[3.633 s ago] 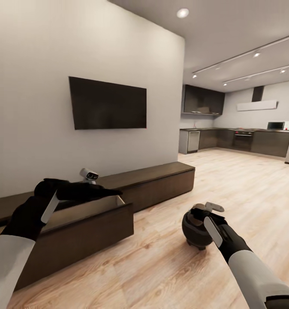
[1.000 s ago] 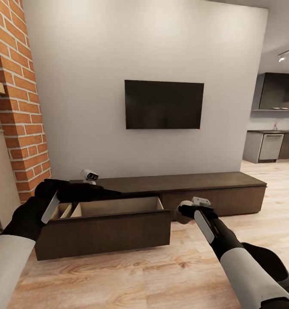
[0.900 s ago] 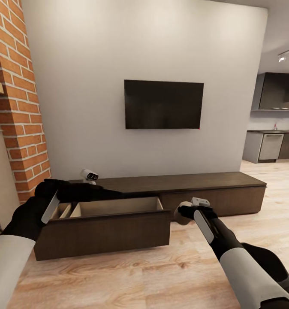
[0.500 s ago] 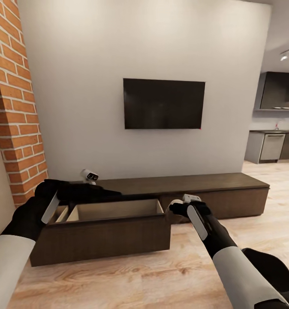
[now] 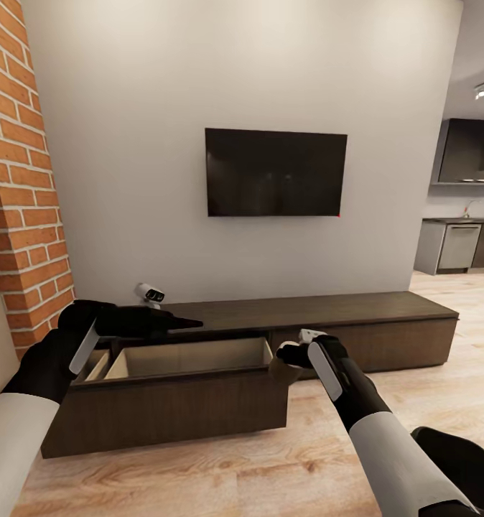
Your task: Place each of the two pumpkins and all three candles from the living room inside a cabinet in the living room (use any cabinet), then make sure every cabinet is closed, and position the cauldron so it is next to a table in the living room.
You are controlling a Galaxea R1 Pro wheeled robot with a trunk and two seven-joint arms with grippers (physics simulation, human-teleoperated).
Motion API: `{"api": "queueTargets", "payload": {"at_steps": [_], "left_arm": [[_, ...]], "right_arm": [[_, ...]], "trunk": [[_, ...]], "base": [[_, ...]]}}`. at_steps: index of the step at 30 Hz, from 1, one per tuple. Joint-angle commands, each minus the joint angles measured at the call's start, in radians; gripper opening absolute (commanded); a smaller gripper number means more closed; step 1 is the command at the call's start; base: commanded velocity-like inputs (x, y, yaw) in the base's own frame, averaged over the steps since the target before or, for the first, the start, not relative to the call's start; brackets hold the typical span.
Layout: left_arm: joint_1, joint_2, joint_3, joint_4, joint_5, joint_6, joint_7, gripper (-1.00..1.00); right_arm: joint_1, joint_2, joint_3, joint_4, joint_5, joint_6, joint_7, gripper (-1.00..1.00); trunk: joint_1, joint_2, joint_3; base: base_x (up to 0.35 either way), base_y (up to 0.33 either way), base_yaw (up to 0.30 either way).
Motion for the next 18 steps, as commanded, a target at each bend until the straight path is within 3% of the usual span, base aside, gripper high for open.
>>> {"api": "queueTargets", "payload": {"at_steps": [1,10,18], "left_arm": [[-0.001,0.001,-0.002,0.0,0.001,0.011,-0.004,1.0],[-0.001,0.001,-0.002,0.0,0.001,0.011,-0.004,1.0],[-0.001,0.001,-0.002,-0.001,0.001,0.011,-0.004,1.0]], "right_arm": [[-0.001,0.0,0.001,-0.001,-0.01,0.003,-0.01,-1.0],[0.0,0.002,-0.01,-0.011,-0.009,0.004,-0.01,-1.0],[0.001,0.012,-0.009,-0.019,-0.009,0.004,-0.01,-1.0]], "trunk": [[0.0,-0.001,-0.001],[0.0,-0.001,-0.001],[0.0,-0.001,-0.001]], "base": [[0.152,0.0,0.0],[0.095,0.0,0.014],[0.007,0.0,0.229]]}}
